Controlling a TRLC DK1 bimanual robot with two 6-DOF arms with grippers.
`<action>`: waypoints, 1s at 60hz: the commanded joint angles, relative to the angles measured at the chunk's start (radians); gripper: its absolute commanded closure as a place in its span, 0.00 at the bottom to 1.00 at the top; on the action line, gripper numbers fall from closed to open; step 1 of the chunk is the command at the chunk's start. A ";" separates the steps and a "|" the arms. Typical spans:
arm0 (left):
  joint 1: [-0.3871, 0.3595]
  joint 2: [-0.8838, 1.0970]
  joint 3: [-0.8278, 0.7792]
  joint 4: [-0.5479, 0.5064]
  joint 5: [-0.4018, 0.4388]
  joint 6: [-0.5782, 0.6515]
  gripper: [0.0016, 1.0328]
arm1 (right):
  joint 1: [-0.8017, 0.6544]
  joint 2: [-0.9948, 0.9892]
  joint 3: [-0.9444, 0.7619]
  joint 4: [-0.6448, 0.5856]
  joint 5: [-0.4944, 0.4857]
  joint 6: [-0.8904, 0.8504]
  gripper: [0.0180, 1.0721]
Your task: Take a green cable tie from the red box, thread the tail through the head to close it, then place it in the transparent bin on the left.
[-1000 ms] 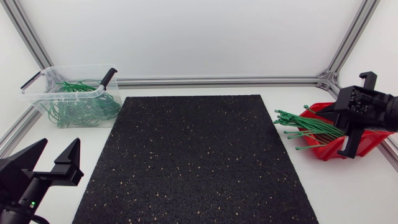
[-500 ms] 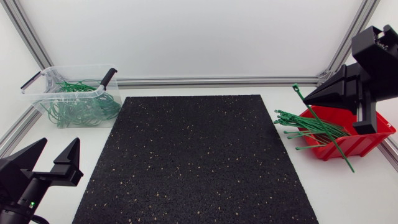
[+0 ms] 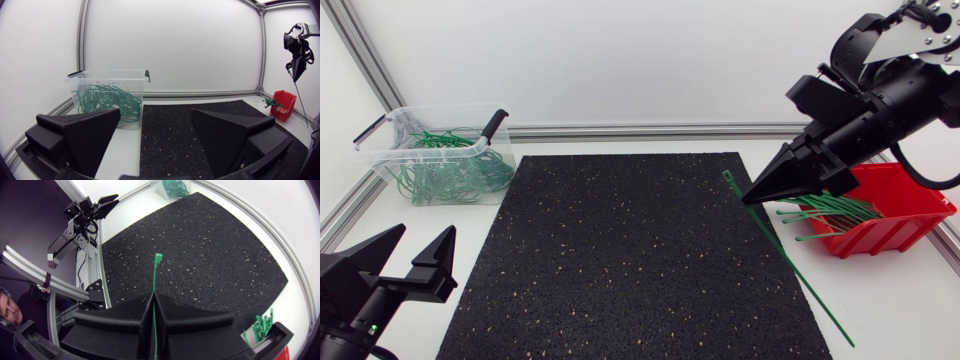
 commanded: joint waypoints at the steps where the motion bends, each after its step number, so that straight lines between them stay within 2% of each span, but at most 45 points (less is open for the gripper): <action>1: 0.044 0.034 0.017 -0.037 0.054 -0.034 0.04 | 0.037 0.040 0.005 -0.014 -0.037 0.027 0.95; 9: 0.148 0.145 0.085 -0.077 0.190 -0.067 0.04 | 0.081 0.065 -0.010 0.014 -0.090 0.087 0.95; 17: 0.294 0.286 0.189 -0.163 0.425 -0.067 0.04 | 0.126 0.086 -0.011 0.020 -0.149 0.185 0.95; 22: 0.325 0.361 0.257 -0.212 0.491 -0.067 0.04 | 0.149 0.069 -0.041 0.083 -0.176 0.204 0.95; 32: 0.253 0.447 0.355 -0.281 0.488 -0.038 0.04 | 0.173 0.052 -0.079 0.203 -0.201 0.256 0.95; 37: 0.199 0.500 0.395 -0.321 0.480 0.082 0.04 | 0.189 0.034 -0.107 0.273 -0.201 0.294 0.95; 40: 0.151 0.516 0.402 -0.317 0.477 0.108 0.04 | 0.200 0.032 -0.113 0.282 -0.202 0.300 0.95; 50: -0.036 0.635 0.462 -0.281 0.439 0.087 0.04 | 0.221 0.023 -0.140 0.356 -0.215 0.319 0.95; 60: -0.129 0.787 0.545 -0.206 0.430 -0.013 0.04 | 0.218 0.029 -0.157 0.445 -0.241 0.371 0.95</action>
